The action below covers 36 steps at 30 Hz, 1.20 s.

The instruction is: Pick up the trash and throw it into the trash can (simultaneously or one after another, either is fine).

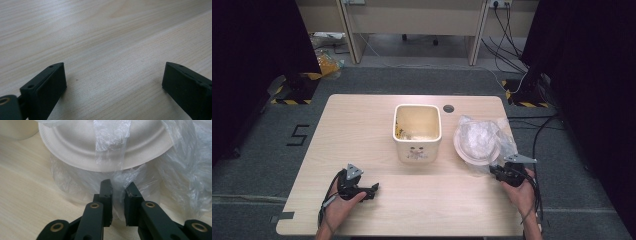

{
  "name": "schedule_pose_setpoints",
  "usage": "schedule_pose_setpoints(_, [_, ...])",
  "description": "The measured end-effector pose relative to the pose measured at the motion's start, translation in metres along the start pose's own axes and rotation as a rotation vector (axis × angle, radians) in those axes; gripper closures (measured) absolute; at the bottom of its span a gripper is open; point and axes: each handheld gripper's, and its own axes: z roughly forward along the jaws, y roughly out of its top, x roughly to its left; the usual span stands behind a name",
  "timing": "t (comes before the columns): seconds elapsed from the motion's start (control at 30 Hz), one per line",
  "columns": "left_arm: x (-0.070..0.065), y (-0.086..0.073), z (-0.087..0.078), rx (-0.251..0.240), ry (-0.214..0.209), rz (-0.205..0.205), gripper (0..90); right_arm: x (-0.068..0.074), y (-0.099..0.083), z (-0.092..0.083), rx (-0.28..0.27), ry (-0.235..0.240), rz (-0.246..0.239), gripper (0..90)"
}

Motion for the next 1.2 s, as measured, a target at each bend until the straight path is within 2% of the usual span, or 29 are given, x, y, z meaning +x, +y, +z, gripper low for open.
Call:
schedule_pose_setpoints(0.07, [0.0, 0.0, 0.0, 0.0, 0.0, 0.0, 4.6, 0.002, 0.0, -0.001, 0.008, -0.004, -0.024, 83.2])
schedule_pose_setpoints(0.17, [0.0, 0.0, 0.0, 0.0, 0.0, 0.0, 4.6, 0.004, -0.001, -0.002, 0.009, 0.0, -0.033, 86.4])
schedule_pose_setpoints(0.57, [0.0, 0.0, 0.0, 0.0, 0.0, 0.0, 4.6, 0.019, -0.018, -0.016, 0.012, 0.025, -0.057, 87.1])
schedule_pose_setpoints(0.77, [0.0, 0.0, 0.0, 0.0, 0.0, 0.0, 4.6, 0.035, -0.028, -0.026, 0.008, 0.042, -0.071, 87.1])
schedule_pose_setpoints(0.8, [0.0, 0.0, 0.0, 0.0, 0.0, 0.0, 4.6, 0.043, -0.031, -0.03, 0.003, 0.048, -0.066, 87.1])
schedule_pose_setpoints(0.83, [0.0, 0.0, 0.0, 0.0, 0.0, 0.0, 4.6, 0.043, -0.031, -0.03, 0.003, 0.048, -0.066, 87.1])
schedule_pose_setpoints(0.9, [0.0, 0.0, 0.0, 0.0, 0.0, 0.0, 4.6, 0.054, -0.036, -0.034, 0.004, 0.064, -0.082, 87.1])
schedule_pose_setpoints(1.0, [0.0, 0.0, 0.0, -0.001, 0.0, 0.0, 4.6, 0.064, -0.039, -0.038, -0.002, 0.071, -0.088, 87.1])
schedule_pose_setpoints(1.2, [0.0, 0.0, 0.0, 0.0, 0.0, 0.0, 4.6, 0.077, -0.05, -0.042, -0.006, 0.101, -0.092, 86.8])
